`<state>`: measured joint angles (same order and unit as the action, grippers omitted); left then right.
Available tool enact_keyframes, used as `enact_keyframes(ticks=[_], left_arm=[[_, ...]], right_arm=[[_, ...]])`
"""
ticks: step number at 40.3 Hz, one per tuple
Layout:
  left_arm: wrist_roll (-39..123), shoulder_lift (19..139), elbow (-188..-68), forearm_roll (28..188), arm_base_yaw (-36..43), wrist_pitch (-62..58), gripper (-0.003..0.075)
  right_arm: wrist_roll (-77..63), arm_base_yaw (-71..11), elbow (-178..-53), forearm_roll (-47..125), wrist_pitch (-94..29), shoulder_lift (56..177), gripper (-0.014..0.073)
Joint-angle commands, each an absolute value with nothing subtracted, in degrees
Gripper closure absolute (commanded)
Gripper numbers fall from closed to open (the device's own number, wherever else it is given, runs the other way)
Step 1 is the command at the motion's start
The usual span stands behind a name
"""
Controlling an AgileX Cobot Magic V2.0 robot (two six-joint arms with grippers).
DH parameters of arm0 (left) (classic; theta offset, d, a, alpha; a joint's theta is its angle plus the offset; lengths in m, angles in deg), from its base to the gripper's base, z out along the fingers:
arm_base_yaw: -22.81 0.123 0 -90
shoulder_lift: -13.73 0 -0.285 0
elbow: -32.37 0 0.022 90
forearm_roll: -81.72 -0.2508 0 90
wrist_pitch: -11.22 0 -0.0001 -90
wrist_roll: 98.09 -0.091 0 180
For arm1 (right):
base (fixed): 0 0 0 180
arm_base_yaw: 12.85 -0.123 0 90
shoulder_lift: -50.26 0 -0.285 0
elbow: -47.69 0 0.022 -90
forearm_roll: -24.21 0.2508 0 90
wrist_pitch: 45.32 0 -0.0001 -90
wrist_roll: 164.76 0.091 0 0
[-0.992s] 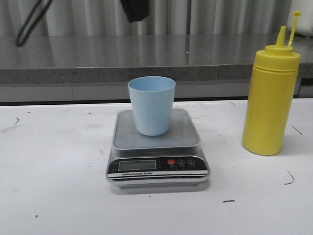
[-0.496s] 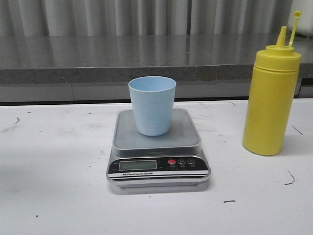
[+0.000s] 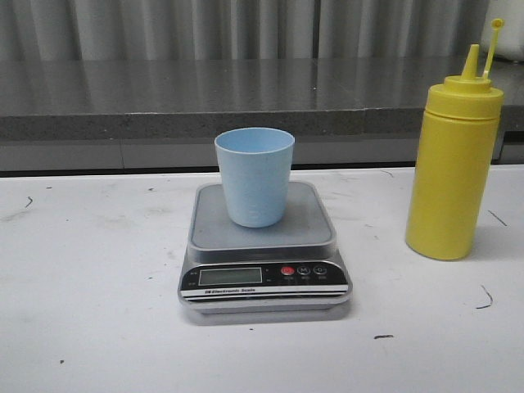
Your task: Pour seasoning into cup on scale with both arms
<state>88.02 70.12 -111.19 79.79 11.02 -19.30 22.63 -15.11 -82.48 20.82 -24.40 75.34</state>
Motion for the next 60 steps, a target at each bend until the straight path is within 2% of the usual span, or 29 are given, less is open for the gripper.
enact_keyframes(ticks=[1,6,14,30,40,46,60], left_arm=[[88.67,61.86,-107.25,80.24,11.12,-6.15,0.074],[88.67,52.48,-100.6,80.24,11.12,-0.14,0.074],[88.67,41.76,-94.4,80.24,11.12,1.88,0.074],[88.67,39.35,-93.68,80.24,11.12,2.15,0.074],[88.67,39.35,-93.68,80.24,11.12,2.15,0.074],[88.67,39.35,-93.68,80.24,11.12,2.15,0.074],[88.67,39.35,-93.68,80.24,11.12,2.15,0.074]], right_arm=[[22.61,-14.88,-84.09,20.04,-28.95,76.23,-0.0045],[22.61,-14.88,-84.09,20.04,-28.77,76.23,-0.0045],[22.61,-14.88,-84.09,20.04,-28.77,76.23,-0.0045],[22.61,-14.88,-84.09,20.1,-30.47,78.37,-0.0045],[22.61,-15.78,-84.09,23.5,-43.51,95.28,-0.0045],[22.61,-18.39,-84.09,23.79,-55.49,104.89,-0.0023],[22.61,-26.06,-78.81,23.33,-73.16,123.95,-0.0013]])
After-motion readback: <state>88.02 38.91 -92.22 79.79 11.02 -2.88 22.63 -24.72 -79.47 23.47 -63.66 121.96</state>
